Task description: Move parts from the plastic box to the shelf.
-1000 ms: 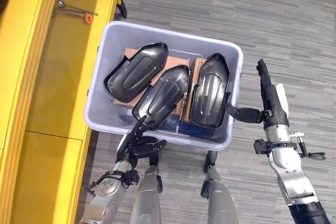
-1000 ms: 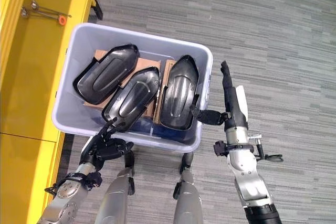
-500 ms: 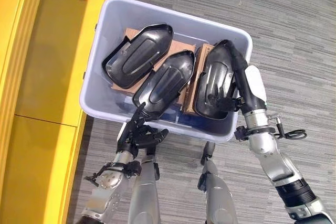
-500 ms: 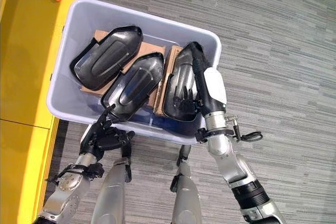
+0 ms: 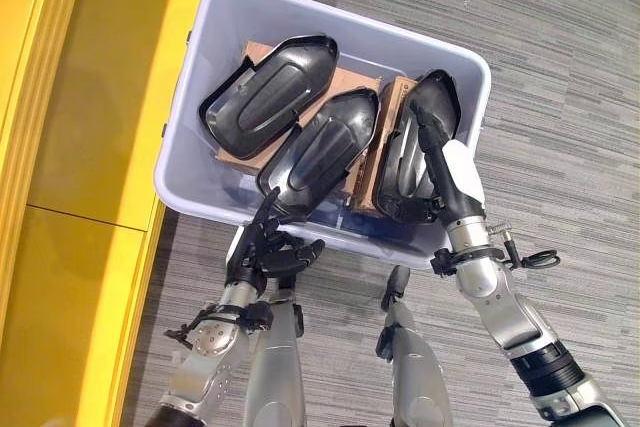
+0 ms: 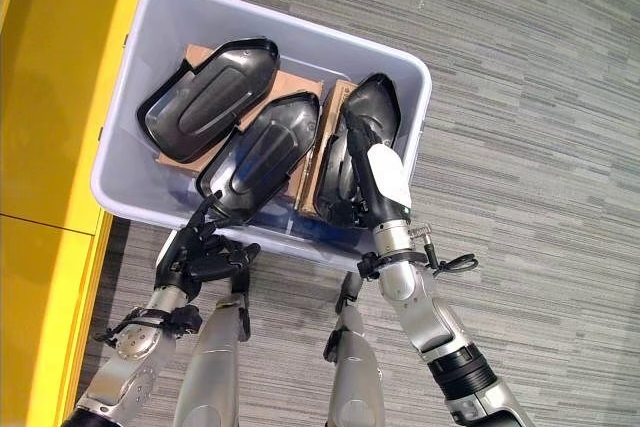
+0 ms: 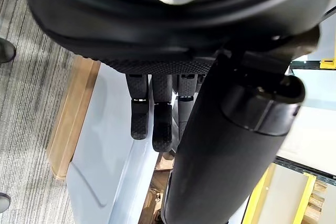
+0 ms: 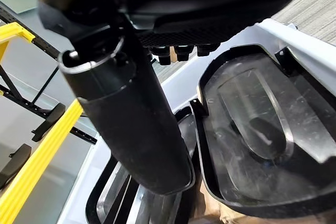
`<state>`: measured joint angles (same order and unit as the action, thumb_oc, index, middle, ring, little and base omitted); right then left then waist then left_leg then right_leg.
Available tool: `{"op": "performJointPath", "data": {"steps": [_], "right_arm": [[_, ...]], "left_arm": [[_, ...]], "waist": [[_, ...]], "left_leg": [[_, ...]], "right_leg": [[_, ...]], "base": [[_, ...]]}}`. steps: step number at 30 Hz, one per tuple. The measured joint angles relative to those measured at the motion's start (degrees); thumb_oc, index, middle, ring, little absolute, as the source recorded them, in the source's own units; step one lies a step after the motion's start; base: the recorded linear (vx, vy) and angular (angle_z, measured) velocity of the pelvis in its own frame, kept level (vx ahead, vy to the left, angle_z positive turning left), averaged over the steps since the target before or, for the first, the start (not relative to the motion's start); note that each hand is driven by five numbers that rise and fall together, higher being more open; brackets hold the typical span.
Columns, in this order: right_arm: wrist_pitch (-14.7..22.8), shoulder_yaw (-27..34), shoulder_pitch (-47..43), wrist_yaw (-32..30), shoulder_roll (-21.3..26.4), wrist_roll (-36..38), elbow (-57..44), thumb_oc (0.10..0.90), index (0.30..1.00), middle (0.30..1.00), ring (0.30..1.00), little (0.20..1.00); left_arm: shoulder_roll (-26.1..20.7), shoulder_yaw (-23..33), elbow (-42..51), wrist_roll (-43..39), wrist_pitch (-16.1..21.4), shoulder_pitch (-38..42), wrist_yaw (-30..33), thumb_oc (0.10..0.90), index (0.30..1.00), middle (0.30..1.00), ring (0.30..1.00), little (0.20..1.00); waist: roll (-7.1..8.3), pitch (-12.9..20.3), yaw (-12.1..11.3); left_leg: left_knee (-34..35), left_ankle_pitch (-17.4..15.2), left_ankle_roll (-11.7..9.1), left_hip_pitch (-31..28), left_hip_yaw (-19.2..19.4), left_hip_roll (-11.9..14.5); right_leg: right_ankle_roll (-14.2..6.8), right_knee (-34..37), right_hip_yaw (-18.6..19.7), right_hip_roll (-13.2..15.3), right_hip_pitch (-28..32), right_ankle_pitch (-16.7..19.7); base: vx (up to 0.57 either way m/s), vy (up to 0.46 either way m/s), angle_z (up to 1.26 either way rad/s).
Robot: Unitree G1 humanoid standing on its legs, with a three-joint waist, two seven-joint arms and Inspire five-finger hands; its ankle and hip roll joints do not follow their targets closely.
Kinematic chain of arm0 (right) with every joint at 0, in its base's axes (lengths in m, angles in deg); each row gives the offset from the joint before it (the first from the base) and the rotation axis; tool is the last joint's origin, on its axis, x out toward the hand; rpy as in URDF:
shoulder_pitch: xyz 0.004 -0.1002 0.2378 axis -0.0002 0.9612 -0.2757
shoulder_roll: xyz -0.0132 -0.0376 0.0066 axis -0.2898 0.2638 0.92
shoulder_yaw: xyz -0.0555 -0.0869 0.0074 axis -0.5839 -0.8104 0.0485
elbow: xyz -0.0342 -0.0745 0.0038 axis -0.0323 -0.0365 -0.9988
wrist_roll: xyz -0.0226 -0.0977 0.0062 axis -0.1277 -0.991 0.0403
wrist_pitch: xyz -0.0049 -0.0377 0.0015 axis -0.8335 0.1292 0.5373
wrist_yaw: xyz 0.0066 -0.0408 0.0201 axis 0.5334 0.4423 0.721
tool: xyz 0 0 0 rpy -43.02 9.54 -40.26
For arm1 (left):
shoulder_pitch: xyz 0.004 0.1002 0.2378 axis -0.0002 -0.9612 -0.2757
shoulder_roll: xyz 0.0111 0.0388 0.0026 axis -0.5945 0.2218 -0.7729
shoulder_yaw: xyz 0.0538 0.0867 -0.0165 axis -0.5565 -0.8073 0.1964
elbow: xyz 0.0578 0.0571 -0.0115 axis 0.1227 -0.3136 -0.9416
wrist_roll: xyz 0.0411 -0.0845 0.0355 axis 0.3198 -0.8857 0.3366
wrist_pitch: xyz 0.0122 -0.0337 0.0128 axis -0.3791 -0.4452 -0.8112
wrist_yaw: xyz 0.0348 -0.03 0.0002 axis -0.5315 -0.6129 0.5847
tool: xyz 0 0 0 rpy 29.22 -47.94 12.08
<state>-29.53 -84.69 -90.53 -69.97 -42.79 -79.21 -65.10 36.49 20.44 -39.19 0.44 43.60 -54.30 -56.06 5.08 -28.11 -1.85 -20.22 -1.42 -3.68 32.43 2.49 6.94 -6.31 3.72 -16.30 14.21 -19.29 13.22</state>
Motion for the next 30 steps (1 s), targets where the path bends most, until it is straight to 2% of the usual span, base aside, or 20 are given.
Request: {"op": "performJointPath", "data": {"steps": [4,7,11,21,30], "right_arm": [[0.0,0.0,1.7,0.3,0.0,0.0,0.0,0.9,1.0,1.0,1.0,1.0],[0.0,0.3,1.7,0.3,0.1,0.0,0.0,0.9,1.0,1.0,1.0,1.0],[0.0,0.8,1.7,0.3,1.0,0.0,-0.1,0.9,1.0,1.0,1.0,1.0],[0.1,1.8,1.6,0.3,1.5,0.0,-0.2,0.9,1.0,1.0,1.0,1.0],[0.5,3.2,1.9,0.4,1.8,0.0,-0.2,0.9,1.0,1.0,1.0,1.0]], "left_arm": [[-0.4,0.6,0.6,0.0,-0.2,-0.9,-0.1,0.9,1.0,1.0,1.0,1.0],[-2.6,1.6,1.2,0.0,-0.5,-4.4,-0.5,0.9,1.0,1.0,1.0,1.0],[-2.7,4.5,1.3,-0.1,-1.4,-5.4,-0.9,0.9,1.0,1.0,1.0,1.0],[-2.7,6.7,2.8,-0.2,-1.6,-7.7,-1.9,0.9,1.0,1.0,1.0,1.0],[-3.0,8.3,2.8,-0.6,-1.6,-9.2,-1.9,0.9,1.0,1.0,1.0,1.0]], "waist": [[-0.17,-0.1,-0.1],[-1.22,-0.7,-0.1],[-2.22,-1.2,-0.6],[-3.26,-1.8,-2.0],[-3.29,-1.9,-2.4]], "left_leg": [[0.0,0.0,0.0,-0.2,-0.5,0.0],[0.6,0.1,-0.1,-1.8,-0.9,-0.1],[0.7,0.1,-0.2,-2.1,-1.1,0.0],[1.5,0.4,-0.4,-2.9,-1.4,0.0],[1.6,0.4,-0.5,-3.3,-1.7,0.0]], "right_leg": [[0.0,0.0,-0.5,-0.1,0.6,0.0],[-0.1,-0.1,-1.0,-0.1,2.1,-0.5],[-0.1,-0.3,-1.3,-0.2,2.4,-0.7],[-0.3,-0.8,-1.6,-0.2,2.7,-1.0],[-0.1,-1.9,-1.7,-0.1,2.8,-2.1]], "base": [[-0.01,-0.002,0.06],[-0.02,-0.005,0.06],[0.0,-0.004,0.01],[0.0,-0.003,0.01],[0.0,0.0,0.0]]}}
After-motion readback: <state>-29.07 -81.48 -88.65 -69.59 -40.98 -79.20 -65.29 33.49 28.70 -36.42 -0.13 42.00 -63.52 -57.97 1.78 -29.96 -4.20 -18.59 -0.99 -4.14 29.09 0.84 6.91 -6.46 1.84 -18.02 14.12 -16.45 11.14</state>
